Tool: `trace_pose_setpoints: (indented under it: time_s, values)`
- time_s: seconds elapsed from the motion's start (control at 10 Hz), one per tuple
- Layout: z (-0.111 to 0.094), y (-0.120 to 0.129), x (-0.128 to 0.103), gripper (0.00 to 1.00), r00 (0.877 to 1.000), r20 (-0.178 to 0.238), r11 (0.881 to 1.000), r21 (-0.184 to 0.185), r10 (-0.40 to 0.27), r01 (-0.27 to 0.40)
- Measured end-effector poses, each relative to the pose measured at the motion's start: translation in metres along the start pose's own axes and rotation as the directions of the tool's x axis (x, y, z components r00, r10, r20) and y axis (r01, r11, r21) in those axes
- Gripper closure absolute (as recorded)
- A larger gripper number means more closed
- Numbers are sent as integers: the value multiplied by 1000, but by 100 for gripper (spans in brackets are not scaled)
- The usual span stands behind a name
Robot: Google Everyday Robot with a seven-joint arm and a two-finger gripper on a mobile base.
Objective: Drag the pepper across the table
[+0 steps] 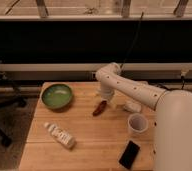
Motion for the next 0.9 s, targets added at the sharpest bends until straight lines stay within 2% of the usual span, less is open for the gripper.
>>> trace_pose_setpoints:
  time_s: [0.6,0.7,0.9]
  values:
    - [20,-5,1,20,998,55,1000,-17,-8,9]
    - [22,-5,0,24,998,64,1000,-21,-12,13]
    - [27,-6,-3,43,997,79,999,-28,-19,21]
